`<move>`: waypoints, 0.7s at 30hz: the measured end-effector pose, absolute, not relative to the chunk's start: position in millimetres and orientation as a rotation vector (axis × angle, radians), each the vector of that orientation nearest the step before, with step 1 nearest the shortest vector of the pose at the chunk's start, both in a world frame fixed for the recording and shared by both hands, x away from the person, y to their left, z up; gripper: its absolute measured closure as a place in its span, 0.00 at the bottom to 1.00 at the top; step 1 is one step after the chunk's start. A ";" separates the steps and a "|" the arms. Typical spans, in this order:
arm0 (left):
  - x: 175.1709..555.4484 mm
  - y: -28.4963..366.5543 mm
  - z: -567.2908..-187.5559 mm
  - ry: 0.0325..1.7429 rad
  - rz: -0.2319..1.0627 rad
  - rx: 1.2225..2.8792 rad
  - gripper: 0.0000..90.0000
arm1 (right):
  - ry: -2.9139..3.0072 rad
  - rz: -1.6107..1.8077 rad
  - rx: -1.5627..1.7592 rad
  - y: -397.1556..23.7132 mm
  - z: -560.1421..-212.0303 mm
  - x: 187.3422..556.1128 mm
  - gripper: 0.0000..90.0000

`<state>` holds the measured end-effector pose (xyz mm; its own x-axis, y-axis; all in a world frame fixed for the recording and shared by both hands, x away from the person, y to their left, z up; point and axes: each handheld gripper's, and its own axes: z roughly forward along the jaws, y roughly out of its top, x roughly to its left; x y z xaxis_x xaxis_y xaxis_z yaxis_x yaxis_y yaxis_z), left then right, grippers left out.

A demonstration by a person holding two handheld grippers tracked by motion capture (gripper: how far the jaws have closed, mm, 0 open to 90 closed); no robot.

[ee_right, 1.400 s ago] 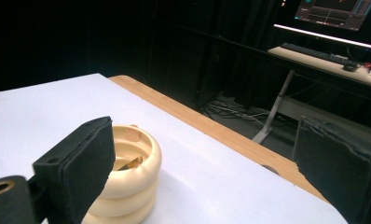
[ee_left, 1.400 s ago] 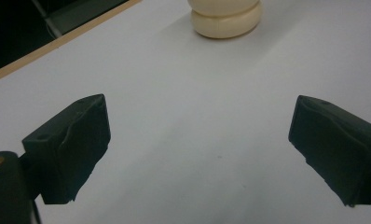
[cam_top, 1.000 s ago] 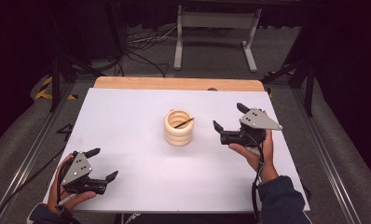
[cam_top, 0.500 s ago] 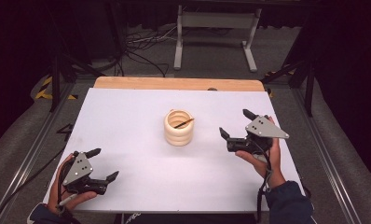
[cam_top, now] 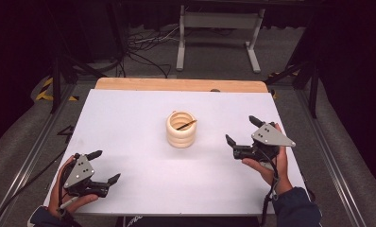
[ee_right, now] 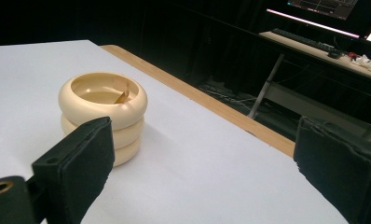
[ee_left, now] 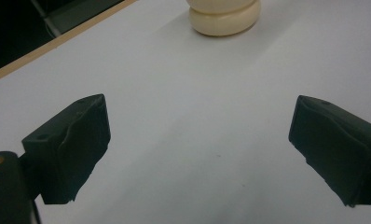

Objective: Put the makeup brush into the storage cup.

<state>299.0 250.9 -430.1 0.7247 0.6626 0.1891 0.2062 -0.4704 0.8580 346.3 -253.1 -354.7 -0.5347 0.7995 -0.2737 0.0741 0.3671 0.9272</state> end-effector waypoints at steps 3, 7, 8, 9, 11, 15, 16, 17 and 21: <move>298.9 250.9 -430.0 0.661 0.643 2.030 0.07 | 1.878 1.205 0.751 -256.4 -358.0 343.2 0.06; 298.8 250.9 -430.1 0.660 0.645 2.033 0.07 | 1.884 1.194 0.750 -259.5 -361.5 340.9 0.06; 298.8 250.9 -430.0 0.660 0.644 2.032 0.07 | 1.884 1.192 0.751 -260.5 -362.6 340.4 0.06; 298.8 251.1 -430.0 0.661 0.645 2.031 0.07 | 1.885 1.186 0.752 -261.4 -363.5 339.6 0.06; 298.8 251.1 -429.9 0.660 0.646 2.032 0.07 | 1.885 1.179 0.749 -263.6 -365.2 338.1 0.06; 299.0 250.8 -430.0 0.658 0.646 2.035 0.07 | 1.889 1.177 0.748 -267.0 -368.8 334.6 0.06; 299.0 250.9 -430.0 0.657 0.646 2.034 0.07 | 1.890 1.171 0.745 -268.0 -370.0 333.5 0.06; 299.1 251.0 -430.0 0.658 0.646 2.034 0.07 | 1.889 1.160 0.741 -268.9 -371.2 332.4 0.06; 298.8 251.1 -430.1 0.656 0.643 2.033 0.07 | 1.898 1.143 0.755 -273.8 -375.7 328.4 0.06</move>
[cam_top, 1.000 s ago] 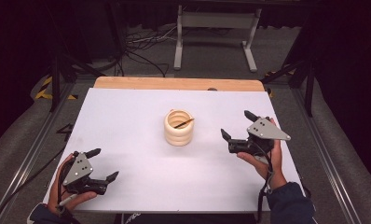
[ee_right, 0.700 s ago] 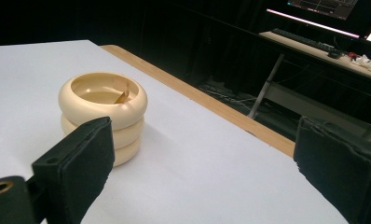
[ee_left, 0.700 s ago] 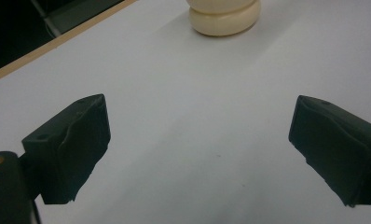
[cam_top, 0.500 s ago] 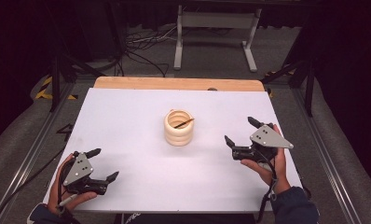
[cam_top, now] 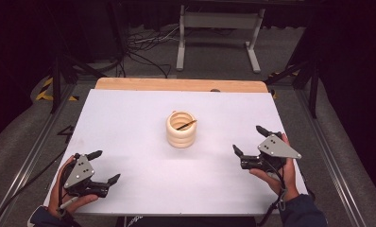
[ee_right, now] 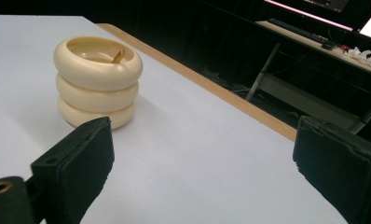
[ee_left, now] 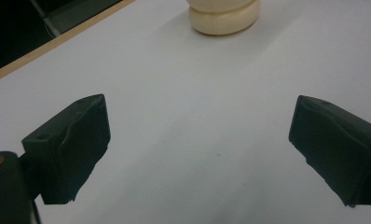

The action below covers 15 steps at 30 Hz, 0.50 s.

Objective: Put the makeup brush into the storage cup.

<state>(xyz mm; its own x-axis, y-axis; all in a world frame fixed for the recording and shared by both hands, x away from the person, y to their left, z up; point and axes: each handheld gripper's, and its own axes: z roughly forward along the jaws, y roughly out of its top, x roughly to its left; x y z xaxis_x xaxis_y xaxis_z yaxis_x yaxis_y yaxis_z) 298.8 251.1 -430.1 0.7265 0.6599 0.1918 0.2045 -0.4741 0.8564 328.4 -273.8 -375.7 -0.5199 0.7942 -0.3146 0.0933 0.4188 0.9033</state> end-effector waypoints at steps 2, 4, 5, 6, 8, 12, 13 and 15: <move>298.7 251.4 -429.9 0.656 0.644 2.032 0.07 | 1.905 1.142 0.754 -275.9 -377.5 327.0 0.06; 298.6 251.4 -430.0 0.657 0.645 2.032 0.07 | 1.907 1.131 0.753 -277.8 -378.9 325.7 0.06; 298.7 251.5 -429.9 0.656 0.646 2.031 0.07 | 1.908 1.129 0.754 -279.2 -379.7 324.7 0.06; 298.8 251.4 -430.0 0.657 0.645 2.031 0.07 | 1.910 1.126 0.754 -280.1 -380.0 324.1 0.06; 299.1 250.8 -430.1 0.658 0.644 2.034 0.07 | 1.913 1.129 0.759 -282.8 -380.8 322.7 0.06; 299.2 250.3 -430.1 0.655 0.644 2.036 0.07 | 1.919 1.121 0.765 -288.1 -383.0 319.1 0.06; 299.2 250.4 -430.1 0.655 0.643 2.035 0.07 | 1.924 1.112 0.766 -289.3 -383.9 318.0 0.05; 299.2 250.4 -430.0 0.656 0.642 2.034 0.07 | 1.932 1.101 0.766 -292.4 -386.2 315.4 0.05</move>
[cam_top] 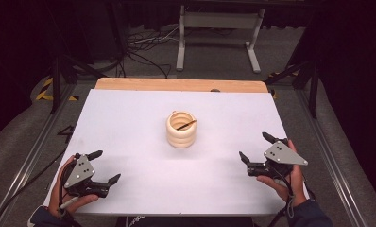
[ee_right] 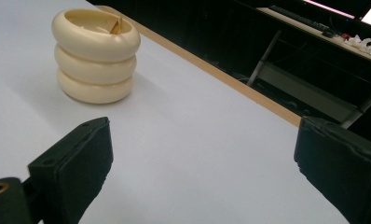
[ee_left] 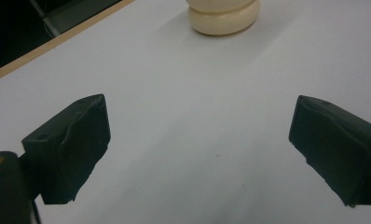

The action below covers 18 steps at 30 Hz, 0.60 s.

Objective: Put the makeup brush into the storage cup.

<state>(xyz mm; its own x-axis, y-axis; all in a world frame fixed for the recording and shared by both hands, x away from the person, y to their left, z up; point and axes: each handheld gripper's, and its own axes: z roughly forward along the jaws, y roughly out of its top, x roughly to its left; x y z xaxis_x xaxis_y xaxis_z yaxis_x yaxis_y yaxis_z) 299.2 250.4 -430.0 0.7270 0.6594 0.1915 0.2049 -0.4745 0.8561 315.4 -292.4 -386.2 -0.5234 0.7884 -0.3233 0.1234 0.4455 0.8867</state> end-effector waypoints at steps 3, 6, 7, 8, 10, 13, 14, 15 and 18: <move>299.5 250.2 -429.9 0.650 0.644 2.038 0.07 | 1.946 1.086 0.776 -298.1 -390.7 311.6 0.05; 299.5 250.1 -429.9 0.652 0.644 2.039 0.07 | 1.941 1.092 0.808 -303.5 -394.4 307.8 0.06; 299.5 250.1 -430.0 0.652 0.644 2.038 0.07 | 1.940 1.090 0.819 -305.8 -396.5 306.0 0.05; 299.6 250.2 -430.0 0.650 0.643 2.039 0.07 | 1.942 1.090 0.822 -307.8 -398.2 304.8 0.05; 299.4 250.2 -429.9 0.650 0.647 2.041 0.07 | 1.950 1.081 0.831 -310.5 -401.8 302.4 0.05; 299.1 250.3 -430.2 0.651 0.646 2.039 0.07 | 1.952 1.065 0.828 -314.6 -407.3 298.3 0.06; 299.3 250.4 -430.2 0.647 0.650 2.043 0.07 | 1.948 1.068 0.834 -316.2 -408.9 296.6 0.06; 299.3 250.4 -430.3 0.646 0.652 2.044 0.07 | 1.947 1.073 0.841 -318.0 -410.4 295.1 0.06; 299.6 249.9 -430.7 0.653 0.647 2.039 0.07 | 1.943 1.070 0.845 -322.8 -414.8 289.6 0.05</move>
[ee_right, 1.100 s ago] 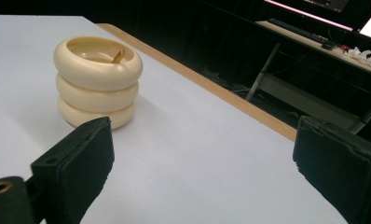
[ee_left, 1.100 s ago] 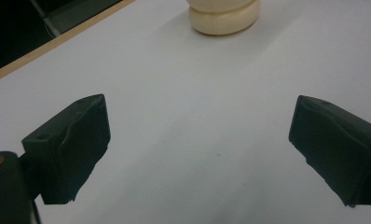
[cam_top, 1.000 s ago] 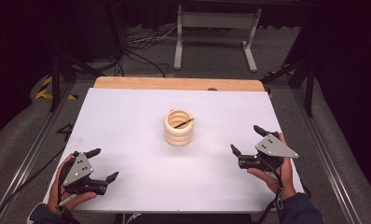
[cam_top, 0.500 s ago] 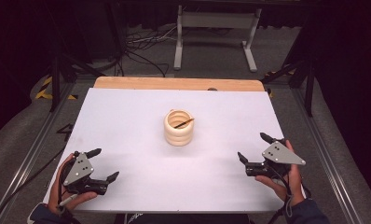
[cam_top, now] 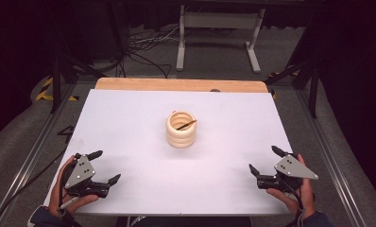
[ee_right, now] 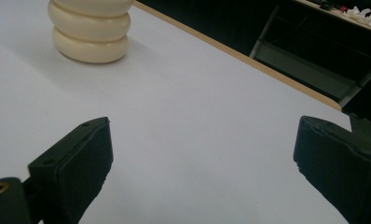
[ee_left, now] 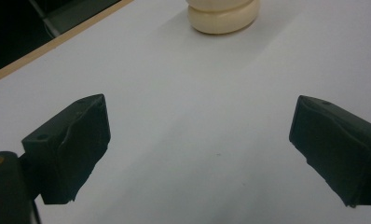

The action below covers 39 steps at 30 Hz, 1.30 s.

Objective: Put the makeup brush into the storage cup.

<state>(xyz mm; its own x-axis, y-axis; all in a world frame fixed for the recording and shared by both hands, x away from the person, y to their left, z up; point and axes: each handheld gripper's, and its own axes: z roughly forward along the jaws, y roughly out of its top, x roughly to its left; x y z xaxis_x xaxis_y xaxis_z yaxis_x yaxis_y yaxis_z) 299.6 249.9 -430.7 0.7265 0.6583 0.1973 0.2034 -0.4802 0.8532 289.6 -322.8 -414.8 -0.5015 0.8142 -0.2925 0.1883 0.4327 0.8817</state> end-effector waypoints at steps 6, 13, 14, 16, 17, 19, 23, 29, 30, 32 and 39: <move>300.5 248.2 -430.6 0.644 0.648 2.046 0.07 | 1.951 1.047 0.874 -334.1 -425.8 280.7 0.06; 302.6 246.9 -430.7 0.630 0.650 2.055 0.07 | 1.934 1.031 0.936 -347.7 -435.8 269.9 0.06; 302.6 246.9 -430.7 0.630 0.650 2.055 0.06 | 1.936 1.024 0.954 -348.8 -438.0 268.9 0.06; 302.6 247.1 -430.8 0.631 0.651 2.056 0.06 | 1.940 1.013 0.955 -349.3 -439.4 268.4 0.06; 302.6 247.1 -430.8 0.630 0.650 2.055 0.06 | 1.938 1.012 0.957 -350.2 -440.5 267.6 0.06; 302.5 246.5 -430.4 0.631 0.654 2.054 0.06 | 1.929 1.037 0.967 -351.5 -440.6 267.0 0.06; 302.1 244.9 -429.8 0.622 0.654 2.058 0.06 | 1.917 1.038 0.957 -352.1 -440.6 265.2 0.06; 300.2 246.5 -429.9 0.620 0.654 2.057 0.06 | 1.895 1.036 0.949 -350.8 -438.5 263.5 0.06; 300.0 246.5 -429.8 0.622 0.655 2.054 0.06 | 1.895 1.036 0.949 -350.5 -438.3 263.2 0.06; 300.6 246.8 -429.6 0.620 0.655 2.054 0.06 | 1.891 1.034 0.947 -349.9 -437.8 262.9 0.06; 301.6 246.0 -430.5 0.624 0.654 2.057 0.06 | 1.869 1.051 0.960 -352.4 -435.7 263.0 0.06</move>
